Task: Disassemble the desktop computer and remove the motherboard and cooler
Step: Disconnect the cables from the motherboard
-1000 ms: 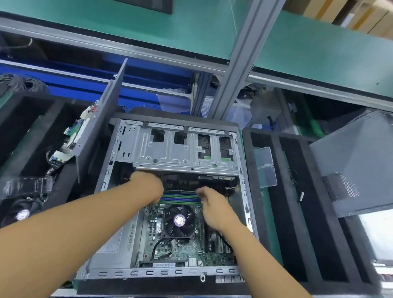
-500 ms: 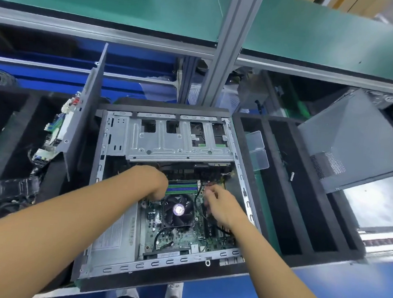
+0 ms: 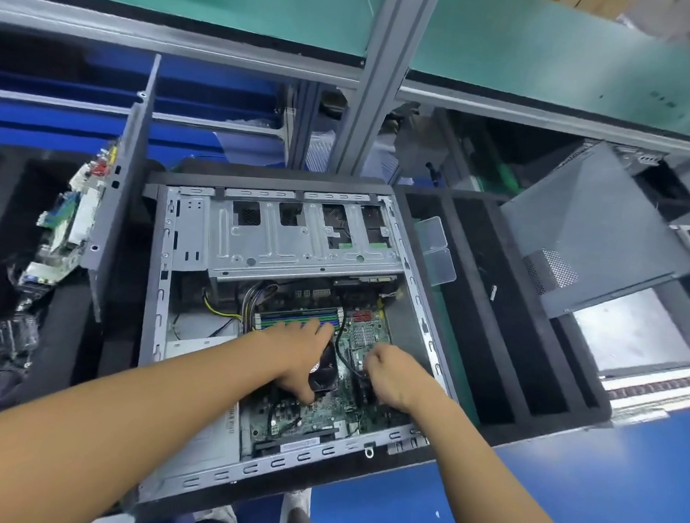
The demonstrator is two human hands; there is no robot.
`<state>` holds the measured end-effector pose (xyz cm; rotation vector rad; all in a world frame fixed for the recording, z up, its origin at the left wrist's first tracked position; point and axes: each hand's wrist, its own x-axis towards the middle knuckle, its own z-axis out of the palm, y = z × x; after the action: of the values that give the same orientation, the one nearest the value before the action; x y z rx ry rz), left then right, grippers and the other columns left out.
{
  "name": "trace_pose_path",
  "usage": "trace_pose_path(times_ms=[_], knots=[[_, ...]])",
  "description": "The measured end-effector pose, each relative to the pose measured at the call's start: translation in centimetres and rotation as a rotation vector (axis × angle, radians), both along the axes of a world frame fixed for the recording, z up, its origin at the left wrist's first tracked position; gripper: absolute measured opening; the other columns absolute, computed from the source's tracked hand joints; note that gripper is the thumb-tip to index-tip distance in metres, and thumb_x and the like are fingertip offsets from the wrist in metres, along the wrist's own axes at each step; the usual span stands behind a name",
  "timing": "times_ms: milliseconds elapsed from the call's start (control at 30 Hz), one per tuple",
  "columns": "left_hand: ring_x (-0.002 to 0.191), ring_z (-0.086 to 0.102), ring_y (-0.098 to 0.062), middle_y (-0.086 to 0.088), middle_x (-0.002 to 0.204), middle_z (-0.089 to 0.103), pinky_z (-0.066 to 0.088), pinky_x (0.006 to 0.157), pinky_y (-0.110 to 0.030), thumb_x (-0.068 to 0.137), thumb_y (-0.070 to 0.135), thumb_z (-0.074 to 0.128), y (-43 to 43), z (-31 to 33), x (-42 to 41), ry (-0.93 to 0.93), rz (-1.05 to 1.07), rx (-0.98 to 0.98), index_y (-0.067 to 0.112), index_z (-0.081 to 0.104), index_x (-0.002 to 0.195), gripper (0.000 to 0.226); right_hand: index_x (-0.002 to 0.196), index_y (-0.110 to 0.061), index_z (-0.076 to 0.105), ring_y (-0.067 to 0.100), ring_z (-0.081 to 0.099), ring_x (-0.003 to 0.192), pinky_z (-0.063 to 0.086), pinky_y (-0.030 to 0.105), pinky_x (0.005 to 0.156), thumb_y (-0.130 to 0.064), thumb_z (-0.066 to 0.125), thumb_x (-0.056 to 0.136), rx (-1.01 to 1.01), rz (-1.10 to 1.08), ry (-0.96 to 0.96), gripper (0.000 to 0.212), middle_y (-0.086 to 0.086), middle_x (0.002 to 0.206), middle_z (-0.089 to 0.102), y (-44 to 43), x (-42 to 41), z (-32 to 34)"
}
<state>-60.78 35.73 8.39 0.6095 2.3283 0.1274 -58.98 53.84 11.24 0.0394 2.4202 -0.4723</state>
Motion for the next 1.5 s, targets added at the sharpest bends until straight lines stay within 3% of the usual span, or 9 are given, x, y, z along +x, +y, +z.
trace_pose_path(times_ms=[133, 333, 600, 767, 1000, 1100, 1267, 1433, 1500], knots=[[0.121, 0.048, -0.031, -0.01, 0.141, 0.036, 0.046, 0.099, -0.045, 0.068, 0.051, 0.083, 0.0, -0.3, 0.0, 0.003, 0.015, 0.025, 0.014, 0.022, 0.143, 0.103, 0.096, -0.012, 0.047, 0.02, 0.045, 0.086, 0.037, 0.031, 0.075, -0.02, 0.042, 0.102, 0.059, 0.239, 0.472, 0.011, 0.003, 0.095, 0.051, -1.2, 2.1, 1.7], [0.12, 0.048, -0.032, -0.012, 0.143, 0.034, 0.047, 0.098, -0.046, 0.063, 0.058, 0.085, -0.5, -0.6, -0.4, -0.041, 0.018, 0.069, 0.015, 0.018, 0.145, 0.115, 0.102, -0.005, 0.063, 0.033, 0.063, 0.096, 0.049, 0.034, 0.077, -0.027, 0.052, 0.101, 0.317, 0.477, -0.08, 0.026, 0.016, 0.108, 0.065, -2.8, 1.9, 2.6], [0.118, 0.049, -0.033, -0.014, 0.137, 0.041, 0.049, 0.095, -0.048, 0.059, 0.059, 0.086, -0.8, -1.3, -0.3, -0.032, 0.055, 0.109, 0.017, 0.021, 0.142, 0.114, 0.136, -0.003, 0.049, 0.036, 0.055, 0.123, 0.05, 0.044, 0.093, -0.007, 0.052, 0.098, 0.6, 0.62, -0.168, 0.038, 0.016, 0.136, 0.052, -5.3, 1.7, -1.2], [0.118, 0.048, -0.033, -0.013, 0.136, 0.04, 0.049, 0.093, -0.047, 0.061, 0.058, 0.086, -0.7, -1.5, -0.1, -0.016, 0.063, 0.114, 0.017, 0.024, 0.139, 0.107, 0.13, 0.001, 0.052, 0.035, 0.057, 0.119, 0.051, 0.042, 0.094, -0.015, 0.061, 0.097, 0.543, 0.738, -0.238, 0.038, 0.019, 0.131, 0.055, -4.1, 0.9, -1.8], [0.12, 0.047, -0.034, -0.013, 0.136, 0.039, 0.049, 0.095, -0.05, 0.062, 0.056, 0.086, -0.8, -1.6, -0.1, -0.019, 0.06, 0.129, 0.016, 0.023, 0.139, 0.107, 0.109, -0.01, 0.066, 0.018, 0.055, 0.087, 0.04, 0.029, 0.083, -0.044, 0.047, 0.103, 0.285, 0.511, -0.436, 0.039, 0.004, 0.102, 0.064, -0.8, -0.4, -1.8], [0.122, 0.045, -0.033, -0.012, 0.138, 0.037, 0.049, 0.095, -0.049, 0.063, 0.056, 0.085, -0.8, -1.5, -0.1, -0.028, 0.053, 0.127, 0.017, 0.022, 0.14, 0.107, 0.105, -0.013, 0.061, 0.021, 0.052, 0.092, 0.038, 0.031, 0.08, -0.051, 0.049, 0.1, 0.333, 0.557, -0.457, 0.041, 0.01, 0.115, 0.063, -1.1, -0.5, -2.2], [0.122, 0.044, -0.033, -0.012, 0.138, 0.037, 0.048, 0.096, -0.049, 0.063, 0.056, 0.085, -0.7, -1.4, -0.1, -0.016, 0.053, 0.108, 0.017, 0.02, 0.142, 0.109, 0.118, -0.011, 0.065, 0.024, 0.055, 0.106, 0.039, 0.029, 0.088, -0.039, 0.046, 0.103, 0.255, 0.552, -0.453, 0.037, 0.009, 0.127, 0.062, -1.0, -0.7, -1.9], [0.13, 0.039, -0.035, -0.011, 0.146, 0.03, 0.046, 0.099, -0.051, 0.063, 0.057, 0.085, -0.6, -1.1, -0.3, -0.041, 0.045, 0.068, 0.018, 0.014, 0.148, 0.118, 0.078, -0.017, 0.064, 0.021, 0.056, 0.082, 0.044, 0.028, 0.077, -0.028, 0.051, 0.097, 0.169, 0.545, -0.342, 0.026, 0.007, 0.091, 0.065, -1.0, -0.6, -0.5], [0.138, 0.033, -0.036, -0.012, 0.155, 0.022, 0.041, 0.106, -0.053, 0.063, 0.059, 0.085, -0.9, -0.5, -0.7, -0.11, 0.052, 0.09, 0.018, 0.006, 0.152, 0.126, 0.08, -0.011, 0.062, 0.024, 0.057, 0.078, 0.047, 0.031, 0.072, -0.028, 0.05, 0.098, 0.192, 0.546, -0.313, 0.028, 0.011, 0.088, 0.065, -0.4, -0.5, 0.4]])
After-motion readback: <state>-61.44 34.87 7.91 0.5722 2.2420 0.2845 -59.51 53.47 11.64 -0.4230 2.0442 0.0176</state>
